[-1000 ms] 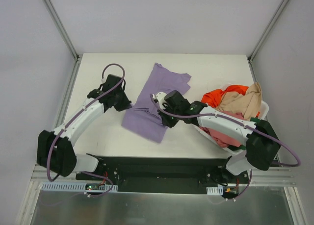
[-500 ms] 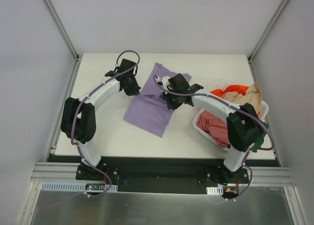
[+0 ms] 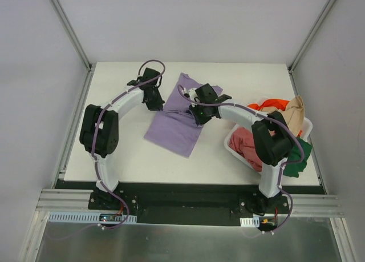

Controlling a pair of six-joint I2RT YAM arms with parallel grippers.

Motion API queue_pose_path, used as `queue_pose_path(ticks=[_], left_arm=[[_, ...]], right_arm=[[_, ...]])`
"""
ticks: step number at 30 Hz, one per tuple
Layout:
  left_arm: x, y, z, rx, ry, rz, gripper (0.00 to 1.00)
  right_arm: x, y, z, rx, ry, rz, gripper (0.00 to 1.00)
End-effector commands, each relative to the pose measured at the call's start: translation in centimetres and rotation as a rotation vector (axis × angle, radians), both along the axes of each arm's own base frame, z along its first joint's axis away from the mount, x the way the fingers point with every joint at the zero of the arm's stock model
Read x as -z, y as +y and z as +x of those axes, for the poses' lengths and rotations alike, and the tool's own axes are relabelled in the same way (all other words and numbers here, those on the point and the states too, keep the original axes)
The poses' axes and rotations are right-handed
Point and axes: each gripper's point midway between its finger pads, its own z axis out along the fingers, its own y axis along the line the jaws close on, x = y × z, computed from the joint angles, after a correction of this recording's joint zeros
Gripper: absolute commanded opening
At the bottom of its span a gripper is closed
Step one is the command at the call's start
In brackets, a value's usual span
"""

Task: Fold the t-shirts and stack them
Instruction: Fold the folded rectangular tshirt in 1/3 of the way, then grab one side of the 2/3 rectangular tshirt with both arms

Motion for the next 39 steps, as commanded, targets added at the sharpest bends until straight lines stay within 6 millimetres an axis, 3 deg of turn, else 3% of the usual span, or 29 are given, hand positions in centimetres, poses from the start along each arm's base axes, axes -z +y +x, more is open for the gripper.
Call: queue_pose_path(ticks=[1,2,4,5,6,10,11,14,18,22,26,29,32,35,39], left_arm=[[-0.3,0.6,1.7,-0.01,-0.028,0.005,0.05],[-0.2,0.6,1.9,-0.023,-0.027,0.007,0.09],[-0.3,0.6,2.3,-0.028,-0.034,0.006,0.21],[-0.6,0.6,2.6,-0.031,-0.041,0.006,0.23],[-1.2,0.5,2.7,-0.02,-0.056,0.0,0.33],[-4.2,1.4,2.1,-0.056,-0.123,0.006,0.99],[-4.9,1.8,1.6,-0.068,-0.138,0.011,0.99],[-6.1,3.5,-0.8,-0.105,-0.163,0.037,0.99],[-5.0,5.0,-6.0,-0.113,-0.131,0.038,0.99],[-2.4,6.3,-10.9,-0.113,-0.069,0.036,0.99],[0.3,6.9,-13.9,-0.127,0.005,0.027,0.99],[1.3,6.5,-14.2,-0.129,0.029,0.005,0.98],[1.9,5.8,-14.1,-0.118,0.052,-0.02,0.84],[2.6,5.8,-13.6,-0.126,0.067,-0.015,0.77],[3.7,5.6,-13.3,-0.13,0.095,-0.015,0.63]], right_arm=[[-0.3,-0.3,1.9,0.028,-0.043,-0.011,0.13],[-0.3,-0.5,2.6,0.042,-0.062,-0.021,0.22],[-0.2,-1.6,4.5,0.101,-0.106,-0.076,0.52],[-0.2,-2.1,5.1,0.128,-0.113,-0.098,0.61],[-0.8,-2.6,5.8,0.159,-0.133,-0.107,0.66],[-4.4,-3.8,6.2,0.233,-0.233,-0.094,0.85],[-5.3,-4.0,5.8,0.246,-0.248,-0.073,0.96],[-7.1,-4.1,3.8,0.277,-0.269,0.029,0.96],[-8.2,-3.7,0.0,0.267,-0.219,0.176,0.96],[-7.2,-1.0,-5.6,0.056,-0.157,0.268,0.96],[-4.7,2.1,-11.4,-0.123,-0.093,0.214,0.96],[-3.5,4.4,-14.0,-0.235,-0.098,0.145,0.96],[-2.3,5.9,-15.6,-0.302,-0.078,0.068,0.96],[-0.9,6.6,-16.2,-0.336,-0.063,-0.026,0.99],[0.5,6.5,-15.7,-0.318,-0.056,-0.112,0.94]])
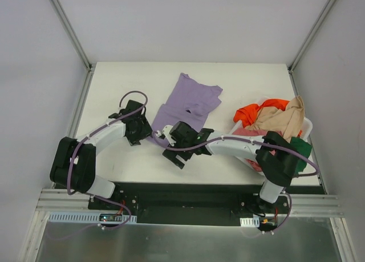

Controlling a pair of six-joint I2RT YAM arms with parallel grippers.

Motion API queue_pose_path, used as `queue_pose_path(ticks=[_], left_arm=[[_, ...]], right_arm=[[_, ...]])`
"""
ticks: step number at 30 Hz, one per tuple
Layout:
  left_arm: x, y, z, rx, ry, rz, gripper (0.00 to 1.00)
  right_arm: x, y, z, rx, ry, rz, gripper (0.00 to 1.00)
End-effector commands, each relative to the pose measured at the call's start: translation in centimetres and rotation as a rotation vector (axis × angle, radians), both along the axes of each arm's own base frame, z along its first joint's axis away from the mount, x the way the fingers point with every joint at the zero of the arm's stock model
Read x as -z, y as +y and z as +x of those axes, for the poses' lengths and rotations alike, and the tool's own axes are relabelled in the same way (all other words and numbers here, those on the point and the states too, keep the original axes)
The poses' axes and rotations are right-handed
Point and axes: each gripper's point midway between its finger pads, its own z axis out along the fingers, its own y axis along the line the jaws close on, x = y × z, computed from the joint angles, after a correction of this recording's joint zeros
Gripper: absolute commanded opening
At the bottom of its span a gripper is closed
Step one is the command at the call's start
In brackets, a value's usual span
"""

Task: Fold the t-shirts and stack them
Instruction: Grab one side of the 2/3 rectangular tshirt with both arms

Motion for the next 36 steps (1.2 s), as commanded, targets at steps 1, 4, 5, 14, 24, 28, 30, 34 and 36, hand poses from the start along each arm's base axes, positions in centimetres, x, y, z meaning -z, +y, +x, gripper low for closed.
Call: queue_pose_path(ticks=[1,4,5,14,24,28,30,34,36], left_arm=[[0.6,-0.5,1.2,-0.018,0.005,-0.026,0.58],[1.3,-1.0,1.2,-0.006,0.031,-0.047,0.49],[1.7,-0.8,1.1,-0.011,0.041,-0.039,0.46],[3.5,-0.4,1.4,-0.025,0.092,-0.011,0.19],[2.4,0.4,0.6,-0.026,0.07,-0.007,0.0],[-0.1,2.2,-0.5,-0.073,-0.009,0.043,0.0],[-1.4,3.5,-1.6,-0.111,-0.044,0.079,0.0],[-4.7,5.9,-4.1,-0.174,-0.128,0.131,0.0],[-6.5,7.2,-5.2,-0.215,-0.188,0.155,0.0]], right_arm=[[0.0,-0.4,1.1,0.016,-0.047,-0.083,0.91],[0.8,-0.8,1.0,0.016,-0.038,-0.108,0.85],[1.2,-1.0,0.9,0.011,-0.032,-0.119,0.81],[3.8,-2.3,1.1,0.028,-0.02,-0.223,0.48],[3.7,-1.9,0.0,0.015,0.04,-0.215,0.0],[0.2,0.9,-3.9,-0.082,0.139,-0.054,0.0],[-1.9,2.3,-6.3,-0.141,0.197,0.036,0.0],[-6.5,4.9,-11.5,-0.254,0.374,0.246,0.0],[-8.8,6.0,-14.0,-0.332,0.466,0.347,0.01]])
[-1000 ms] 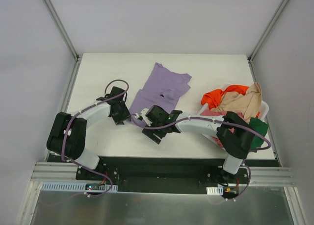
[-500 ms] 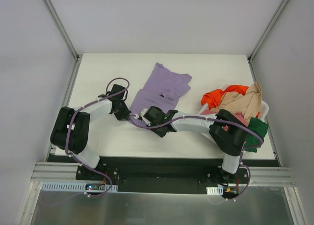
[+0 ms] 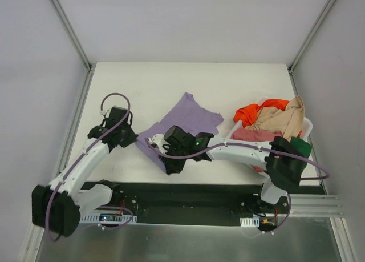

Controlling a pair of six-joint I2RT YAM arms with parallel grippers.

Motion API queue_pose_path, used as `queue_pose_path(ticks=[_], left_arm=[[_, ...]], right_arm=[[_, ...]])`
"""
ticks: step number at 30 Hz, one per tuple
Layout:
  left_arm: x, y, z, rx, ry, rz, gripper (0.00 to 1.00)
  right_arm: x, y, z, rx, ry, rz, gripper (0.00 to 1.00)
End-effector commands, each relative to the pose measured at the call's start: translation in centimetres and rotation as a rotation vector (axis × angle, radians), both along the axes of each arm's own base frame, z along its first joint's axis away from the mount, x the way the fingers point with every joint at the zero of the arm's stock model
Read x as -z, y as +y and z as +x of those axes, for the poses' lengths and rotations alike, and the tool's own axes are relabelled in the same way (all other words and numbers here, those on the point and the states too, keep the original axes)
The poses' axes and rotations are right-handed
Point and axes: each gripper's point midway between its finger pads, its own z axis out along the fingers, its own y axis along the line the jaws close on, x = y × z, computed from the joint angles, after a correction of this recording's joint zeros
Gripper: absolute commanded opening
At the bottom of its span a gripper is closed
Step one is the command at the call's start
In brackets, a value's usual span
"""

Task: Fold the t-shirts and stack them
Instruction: Grab one side of the 2/3 rectangular tshirt with both arms, then fold the long partially folded tshirt into a neat square

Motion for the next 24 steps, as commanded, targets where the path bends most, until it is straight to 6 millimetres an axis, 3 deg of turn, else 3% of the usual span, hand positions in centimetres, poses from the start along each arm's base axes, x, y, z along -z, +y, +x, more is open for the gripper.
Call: queue_pose_path(ticks=[1,5,10,17,24], left_arm=[[-3.0,4.8,-3.3,-0.14,-0.081,0.133,0.0],[-7.4,5.0,-4.3,-0.125,-0.25,0.084,0.0],[-11.2,4.3,-3.6,-0.101,-0.349,0.036,0.0],[-12.5,-0.8,0.7,0.052,-0.311,-0.079,0.0],[-13.1,-4.0,4.9,0.106,-0.309,-0.046,0.0]], right_arm=[[-7.6,2.8,-7.9,-0.189,0.308,0.295,0.0],[-10.4,3.4,-9.8,-0.241,0.383,0.379,0.01],[-11.6,2.4,-8.5,-0.166,0.29,0.409,0.0],[-10.4,-2.1,-4.3,0.075,0.213,0.351,0.0],[-8.1,-7.0,0.3,0.324,0.204,0.29,0.0]])
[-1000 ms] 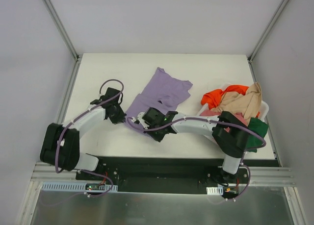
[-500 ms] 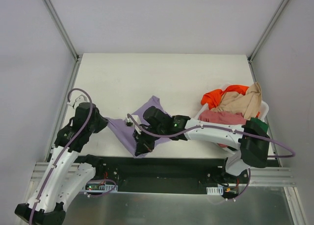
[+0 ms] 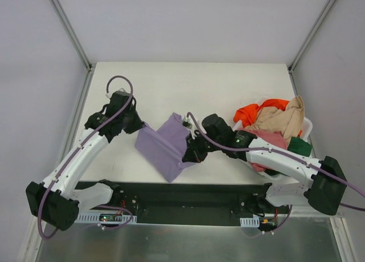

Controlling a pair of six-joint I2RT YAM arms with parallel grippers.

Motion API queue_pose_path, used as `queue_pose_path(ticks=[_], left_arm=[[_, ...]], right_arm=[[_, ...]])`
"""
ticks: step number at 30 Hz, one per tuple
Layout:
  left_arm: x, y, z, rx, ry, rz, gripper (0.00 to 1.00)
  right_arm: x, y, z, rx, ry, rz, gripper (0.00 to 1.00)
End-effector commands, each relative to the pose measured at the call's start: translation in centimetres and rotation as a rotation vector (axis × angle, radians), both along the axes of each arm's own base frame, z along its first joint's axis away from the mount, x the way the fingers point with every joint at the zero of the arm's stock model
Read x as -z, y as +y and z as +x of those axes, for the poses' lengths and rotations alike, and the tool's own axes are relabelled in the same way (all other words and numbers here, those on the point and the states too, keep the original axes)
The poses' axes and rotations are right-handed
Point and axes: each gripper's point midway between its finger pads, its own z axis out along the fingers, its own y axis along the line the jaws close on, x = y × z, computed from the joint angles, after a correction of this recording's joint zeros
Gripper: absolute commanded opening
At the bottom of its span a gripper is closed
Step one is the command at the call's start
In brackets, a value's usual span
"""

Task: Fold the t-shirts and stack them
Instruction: Fold the long partially folded tshirt into a neat square

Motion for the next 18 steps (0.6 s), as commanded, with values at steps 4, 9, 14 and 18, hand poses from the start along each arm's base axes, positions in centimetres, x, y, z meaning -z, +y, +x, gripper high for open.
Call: queue_pose_path(ticks=[4,9,14,18], left_arm=[[-2.7,-2.4,6.5,0.011,-0.113,0.037,0.0],[-1.2,-4.1,9.2,0.032,-0.058,0.049,0.0],[0.0,-5.3,11.8,0.051,-0.027,0.066,0.0],[2.0,-6.4,13.1,0.078,0.025,0.069,0.0]], right_arm=[[1.8,-4.9,2.4,0.187,0.043,-0.105,0.0],[2.3,-6.7,4.9,0.277,0.034,-0.128,0.01],[3.2,-7.8,6.8,0.339,0.053,-0.161,0.0],[4.6,-9.0,8.2,0.39,0.074,-0.209,0.0]])
